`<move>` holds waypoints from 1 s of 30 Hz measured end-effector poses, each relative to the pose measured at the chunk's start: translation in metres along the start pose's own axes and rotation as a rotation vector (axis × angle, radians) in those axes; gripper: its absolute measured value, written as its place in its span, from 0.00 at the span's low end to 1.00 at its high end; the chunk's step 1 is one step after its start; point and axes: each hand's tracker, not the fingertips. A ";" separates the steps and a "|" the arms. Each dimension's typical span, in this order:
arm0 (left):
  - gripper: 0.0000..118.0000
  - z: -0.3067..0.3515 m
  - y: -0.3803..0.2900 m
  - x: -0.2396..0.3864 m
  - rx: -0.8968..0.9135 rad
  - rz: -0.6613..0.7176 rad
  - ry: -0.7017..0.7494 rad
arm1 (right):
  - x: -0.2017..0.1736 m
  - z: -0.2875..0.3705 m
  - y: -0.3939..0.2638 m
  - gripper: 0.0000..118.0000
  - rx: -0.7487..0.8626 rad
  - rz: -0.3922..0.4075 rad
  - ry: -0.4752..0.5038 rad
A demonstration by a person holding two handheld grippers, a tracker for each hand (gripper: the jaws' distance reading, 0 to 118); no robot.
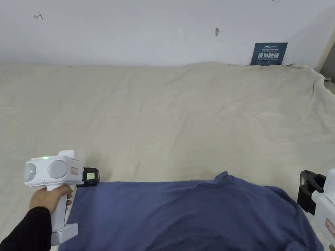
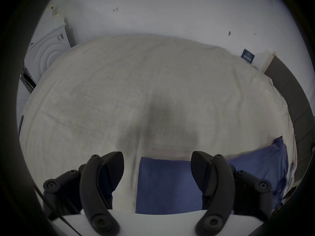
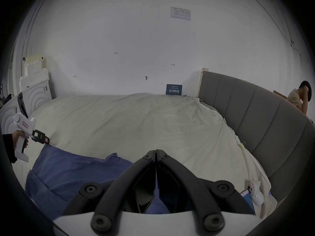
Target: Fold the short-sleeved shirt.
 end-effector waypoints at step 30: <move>0.00 0.076 -0.033 0.017 0.157 -0.116 -0.101 | 0.025 -0.187 -0.041 0.41 -0.583 -0.031 0.063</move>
